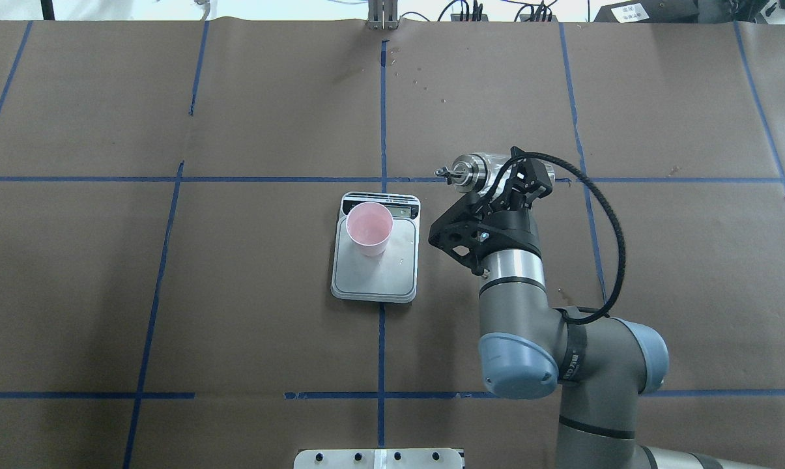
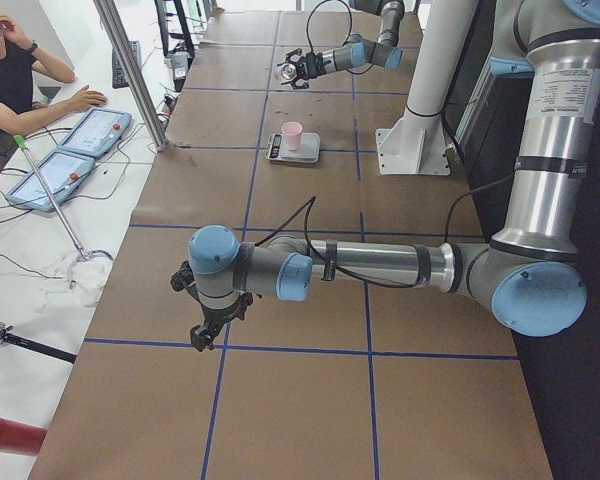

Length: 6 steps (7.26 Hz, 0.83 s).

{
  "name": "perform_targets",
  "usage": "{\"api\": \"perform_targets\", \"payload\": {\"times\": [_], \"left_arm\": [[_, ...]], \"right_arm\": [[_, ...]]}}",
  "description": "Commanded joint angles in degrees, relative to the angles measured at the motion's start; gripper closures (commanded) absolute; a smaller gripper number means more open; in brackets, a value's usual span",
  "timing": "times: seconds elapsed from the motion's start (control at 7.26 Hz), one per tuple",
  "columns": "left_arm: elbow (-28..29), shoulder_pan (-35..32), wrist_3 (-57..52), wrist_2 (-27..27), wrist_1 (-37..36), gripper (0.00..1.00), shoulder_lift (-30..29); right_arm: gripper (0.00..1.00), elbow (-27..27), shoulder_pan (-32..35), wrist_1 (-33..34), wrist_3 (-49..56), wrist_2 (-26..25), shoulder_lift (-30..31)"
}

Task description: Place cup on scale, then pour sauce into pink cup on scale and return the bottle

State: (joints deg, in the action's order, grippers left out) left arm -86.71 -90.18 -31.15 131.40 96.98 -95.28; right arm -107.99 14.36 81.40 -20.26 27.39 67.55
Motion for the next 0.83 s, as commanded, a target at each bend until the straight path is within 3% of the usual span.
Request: {"api": "perform_targets", "payload": {"times": [0.0,0.69], "left_arm": [[0.40,0.00,-0.14,0.00,0.14,0.00,0.00],[3.38,0.09,-0.14,0.09,0.49,0.00,-1.14]], "right_arm": [[1.00,2.61,-1.87,9.62,3.79,-4.96,-3.12],[1.00,7.53,-2.32,10.71,15.78,-10.50,-5.59]]}}
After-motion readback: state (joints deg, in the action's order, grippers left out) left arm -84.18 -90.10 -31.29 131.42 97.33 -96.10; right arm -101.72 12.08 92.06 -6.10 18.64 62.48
